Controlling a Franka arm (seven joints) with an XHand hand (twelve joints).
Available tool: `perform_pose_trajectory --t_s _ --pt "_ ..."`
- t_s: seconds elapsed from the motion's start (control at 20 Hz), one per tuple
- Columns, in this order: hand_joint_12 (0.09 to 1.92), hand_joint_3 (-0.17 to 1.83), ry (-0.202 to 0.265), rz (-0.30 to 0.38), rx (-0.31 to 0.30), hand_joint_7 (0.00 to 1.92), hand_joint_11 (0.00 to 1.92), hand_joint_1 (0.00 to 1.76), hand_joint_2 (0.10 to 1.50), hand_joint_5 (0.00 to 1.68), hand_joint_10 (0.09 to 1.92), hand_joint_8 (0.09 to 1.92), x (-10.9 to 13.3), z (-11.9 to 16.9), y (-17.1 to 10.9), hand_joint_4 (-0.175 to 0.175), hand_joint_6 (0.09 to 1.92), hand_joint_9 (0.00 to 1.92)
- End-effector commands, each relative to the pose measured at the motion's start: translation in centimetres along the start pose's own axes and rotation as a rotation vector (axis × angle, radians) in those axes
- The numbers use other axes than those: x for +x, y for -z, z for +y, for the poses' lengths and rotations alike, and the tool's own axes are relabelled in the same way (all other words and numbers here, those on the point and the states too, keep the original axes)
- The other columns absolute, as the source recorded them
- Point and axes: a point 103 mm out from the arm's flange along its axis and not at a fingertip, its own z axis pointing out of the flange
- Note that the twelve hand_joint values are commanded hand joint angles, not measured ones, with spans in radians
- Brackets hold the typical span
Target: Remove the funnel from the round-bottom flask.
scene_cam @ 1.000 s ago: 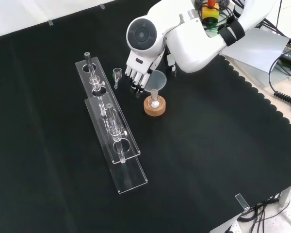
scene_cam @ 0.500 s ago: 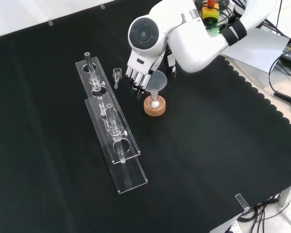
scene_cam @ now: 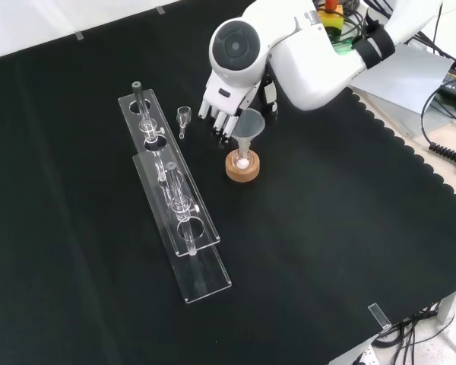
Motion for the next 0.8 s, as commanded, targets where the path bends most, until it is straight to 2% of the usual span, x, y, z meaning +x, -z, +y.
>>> perform_pose_trajectory --t_s 0.05,0.25,0.8 --pt "1.25 0.36 -0.011 0.004 -0.038 0.74 0.70 0.72 0.76 0.76 0.36 0.59 -0.6 -0.6 0.6 0.032 0.67 1.09" --pt "1.25 0.37 -0.018 0.035 -0.037 0.73 0.70 0.72 0.76 0.75 0.36 0.60 -1.2 -1.3 1.6 0.030 0.71 1.10" --pt "1.25 0.39 -0.068 -0.022 -0.006 0.68 0.70 0.72 0.75 0.72 0.36 0.61 -2.8 -4.3 4.1 0.025 0.74 1.10"
